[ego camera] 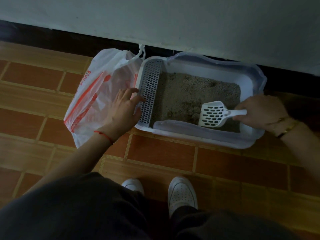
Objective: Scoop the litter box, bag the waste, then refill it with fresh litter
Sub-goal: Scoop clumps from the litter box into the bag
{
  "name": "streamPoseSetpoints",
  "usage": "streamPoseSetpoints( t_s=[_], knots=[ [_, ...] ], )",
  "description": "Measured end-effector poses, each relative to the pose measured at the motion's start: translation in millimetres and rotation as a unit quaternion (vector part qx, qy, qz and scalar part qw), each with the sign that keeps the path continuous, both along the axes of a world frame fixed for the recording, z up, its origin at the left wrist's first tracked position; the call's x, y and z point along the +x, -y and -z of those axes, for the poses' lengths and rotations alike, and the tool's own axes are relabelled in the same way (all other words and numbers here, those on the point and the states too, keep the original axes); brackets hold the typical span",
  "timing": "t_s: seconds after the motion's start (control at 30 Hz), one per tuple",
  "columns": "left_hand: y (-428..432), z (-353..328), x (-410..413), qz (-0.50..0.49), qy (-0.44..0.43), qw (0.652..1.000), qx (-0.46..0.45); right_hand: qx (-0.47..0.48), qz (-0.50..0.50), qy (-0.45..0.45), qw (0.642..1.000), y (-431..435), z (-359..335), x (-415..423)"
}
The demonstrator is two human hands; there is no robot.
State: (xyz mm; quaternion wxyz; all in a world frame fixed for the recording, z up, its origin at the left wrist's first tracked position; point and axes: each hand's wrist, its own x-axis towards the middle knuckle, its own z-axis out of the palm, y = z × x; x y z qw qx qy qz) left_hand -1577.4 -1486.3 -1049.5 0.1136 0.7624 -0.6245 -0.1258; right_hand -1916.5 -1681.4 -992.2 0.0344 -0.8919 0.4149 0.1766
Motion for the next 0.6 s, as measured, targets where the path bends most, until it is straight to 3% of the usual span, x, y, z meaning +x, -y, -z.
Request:
streamPoseSetpoints(
  t_s=[0.33, 0.6],
  knots=[
    [-5.3, -3.8, 1.3, -0.025, -0.046, 0.999, -0.011, 0.132, 0.045, 0.116, 0.983, -18.4, 22.9, 20.8],
    [-18.1, -14.1, 18.9, -0.128, 0.012, 0.988, -0.086, 0.167, 0.054, 0.152, 0.973, -27.1, 43.5, 59.2]
  ],
)
